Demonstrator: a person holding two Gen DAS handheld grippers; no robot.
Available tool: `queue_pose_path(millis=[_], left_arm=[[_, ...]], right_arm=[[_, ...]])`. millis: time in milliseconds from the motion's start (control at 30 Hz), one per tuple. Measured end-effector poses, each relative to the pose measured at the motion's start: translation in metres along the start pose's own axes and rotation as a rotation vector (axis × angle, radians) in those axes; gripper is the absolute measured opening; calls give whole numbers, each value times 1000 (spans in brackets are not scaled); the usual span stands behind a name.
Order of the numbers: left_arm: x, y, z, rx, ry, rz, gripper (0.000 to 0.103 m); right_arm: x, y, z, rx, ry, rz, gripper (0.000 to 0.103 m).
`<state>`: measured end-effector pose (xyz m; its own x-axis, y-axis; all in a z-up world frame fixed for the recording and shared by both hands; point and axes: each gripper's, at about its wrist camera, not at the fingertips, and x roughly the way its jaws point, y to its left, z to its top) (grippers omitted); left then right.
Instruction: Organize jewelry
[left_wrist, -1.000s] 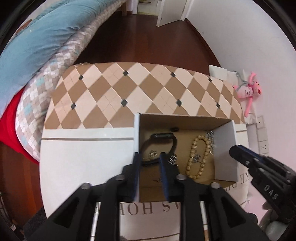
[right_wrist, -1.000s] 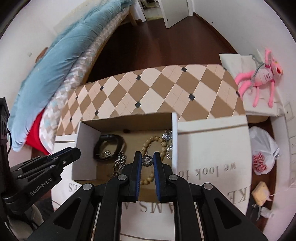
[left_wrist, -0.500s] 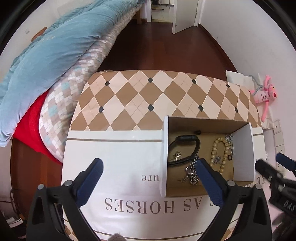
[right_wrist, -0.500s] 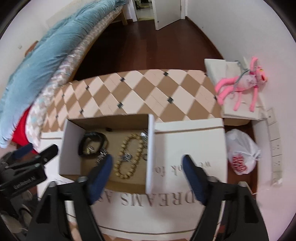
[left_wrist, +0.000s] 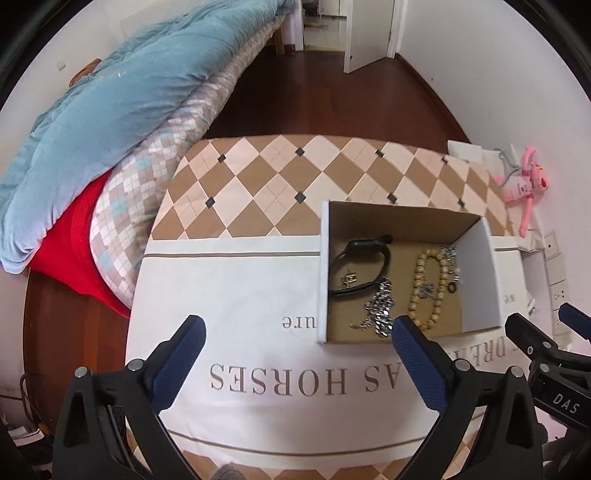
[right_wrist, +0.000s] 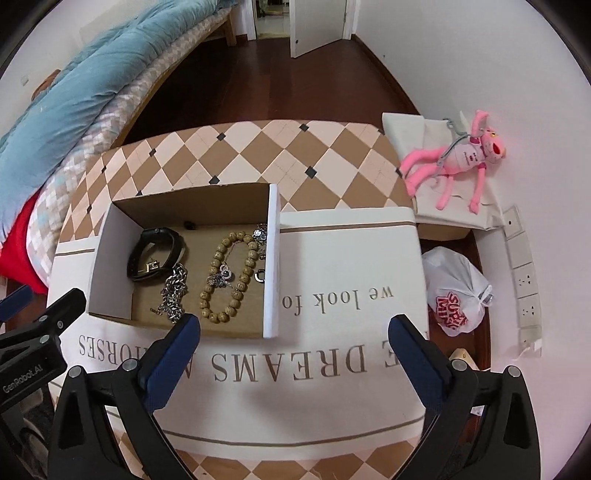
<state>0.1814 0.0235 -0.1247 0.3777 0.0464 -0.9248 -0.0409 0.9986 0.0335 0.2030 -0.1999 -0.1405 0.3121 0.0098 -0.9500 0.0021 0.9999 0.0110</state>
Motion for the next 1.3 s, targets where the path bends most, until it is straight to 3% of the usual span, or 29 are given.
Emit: queue_pose_path(millis=[233, 667, 967, 1300], left_arm=[[-59, -5, -13, 15, -96, -29, 103], [-181, 0, -42, 10, -283, -11, 103], [-226, 5, -61, -7, -318, -30, 103], [-238, 2, -70, -11, -298, -49, 103]], right_arm=[[-55, -4, -13, 4, -101, -8, 103], [-191, -10, -50, 9, -323, -22, 103], [-257, -9, -80, 15, -426, -26, 103], [-280, -11, -93, 17, -428, -3, 103]])
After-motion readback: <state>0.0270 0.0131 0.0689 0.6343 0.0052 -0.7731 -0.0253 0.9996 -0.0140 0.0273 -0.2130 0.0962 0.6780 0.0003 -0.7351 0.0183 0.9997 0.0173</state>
